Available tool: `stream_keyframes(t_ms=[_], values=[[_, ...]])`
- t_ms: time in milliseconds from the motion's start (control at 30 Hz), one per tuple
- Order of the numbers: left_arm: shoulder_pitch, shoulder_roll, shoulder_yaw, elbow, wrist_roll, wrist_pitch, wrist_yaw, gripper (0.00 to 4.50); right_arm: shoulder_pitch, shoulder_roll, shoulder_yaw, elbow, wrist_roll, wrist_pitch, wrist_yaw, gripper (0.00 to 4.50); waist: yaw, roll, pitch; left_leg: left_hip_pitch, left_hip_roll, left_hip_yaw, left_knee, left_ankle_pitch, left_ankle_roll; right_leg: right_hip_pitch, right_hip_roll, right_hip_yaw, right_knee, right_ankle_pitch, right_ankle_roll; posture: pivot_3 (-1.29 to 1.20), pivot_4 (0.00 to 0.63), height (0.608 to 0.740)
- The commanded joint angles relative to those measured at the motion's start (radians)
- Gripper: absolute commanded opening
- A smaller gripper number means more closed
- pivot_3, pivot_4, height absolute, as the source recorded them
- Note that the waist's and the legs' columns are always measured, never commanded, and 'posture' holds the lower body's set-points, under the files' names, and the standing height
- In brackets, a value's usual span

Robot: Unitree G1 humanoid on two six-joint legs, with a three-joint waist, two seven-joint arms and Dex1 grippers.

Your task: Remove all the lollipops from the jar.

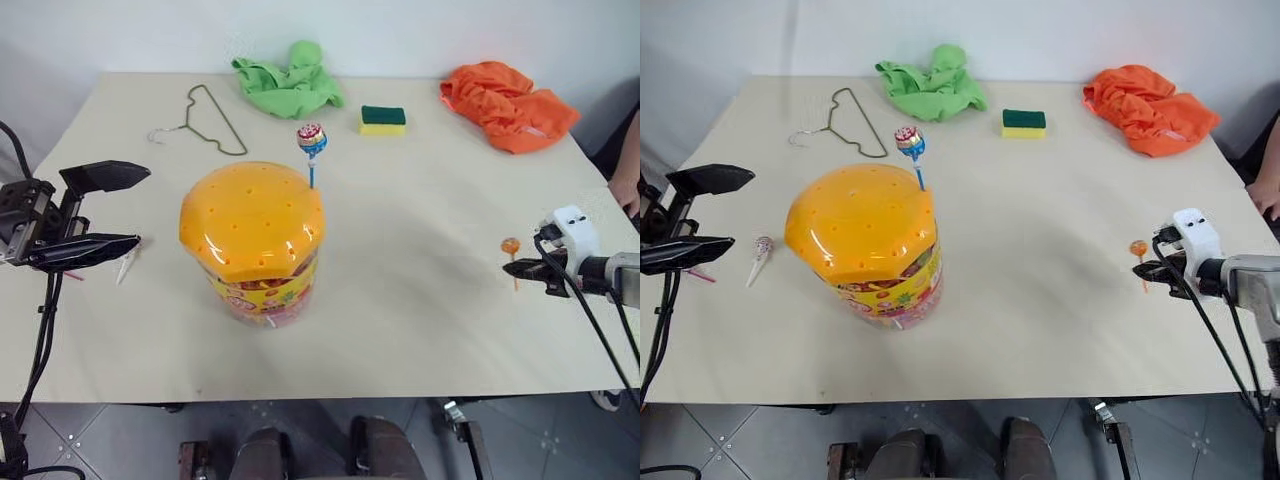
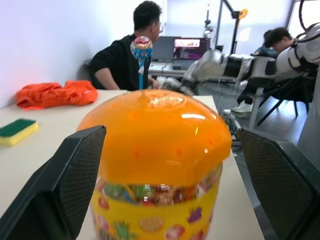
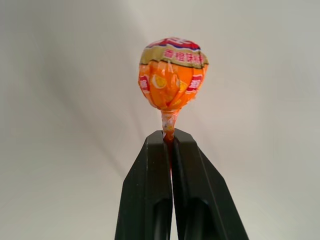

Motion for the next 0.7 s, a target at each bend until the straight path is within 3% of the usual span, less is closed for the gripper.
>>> stream_keyframes(t_ms=[33,67,167,500,567,700], values=[[-0.029,-0.006,0.011,-0.033,0.002,0.002,-0.102,4.50,-0.058,0.033,0.000,0.124,-0.070,-0.068,-0.007,0.02,-0.001,0.000,0.000,0.000,0.001,0.000,0.000,0.000,0.000,0.000,0.001,0.000,0.000,0.000,0.000,0.00,0.150,0.740],[-0.031,-0.008,0.010,-0.033,0.004,0.003,-0.102,4.50,-0.067,0.042,0.000,0.141,-0.081,-0.072,-0.006,0.02,-0.001,0.000,0.000,0.000,0.001,0.000,0.000,0.000,0.000,0.000,0.001,0.000,0.000,0.000,0.000,0.00,0.150,0.740],[-0.029,-0.006,0.015,-0.034,0.007,0.007,-0.103,4.50,-0.069,0.056,-0.018,0.144,-0.091,-0.075,-0.004,0.65,0.001,0.000,0.000,0.000,0.001,0.000,0.000,0.000,0.000,0.000,0.001,0.000,-0.001,0.000,0.000,0.00,0.150,0.740],[-0.023,-0.001,0.029,-0.043,0.005,0.022,-0.101,4.50,0.094,0.005,-0.214,-0.181,0.004,-0.014,0.050,3.87,0.007,0.000,0.000,-0.001,0.001,-0.001,0.001,0.000,0.000,0.000,0.001,0.000,0.000,0.000,0.000,0.00,0.150,0.740],[-0.027,-0.001,0.029,-0.041,0.005,0.024,-0.101,4.50,0.128,-0.009,-0.315,-0.327,0.085,0.008,0.091,4.46,0.008,0.001,0.001,-0.001,0.001,-0.001,0.000,0.000,0.000,0.000,0.001,0.000,-0.001,0.000,0.000,0.00,0.150,0.740],[-0.043,0.000,0.021,-0.029,0.010,0.027,-0.103,4.50,0.079,0.007,-0.466,-0.637,0.384,0.133,0.153,4.46,0.006,0.002,0.001,-0.001,0.001,-0.001,0.001,0.000,0.000,0.000,0.001,0.000,0.000,0.000,0.000,0.00,0.150,0.740]])
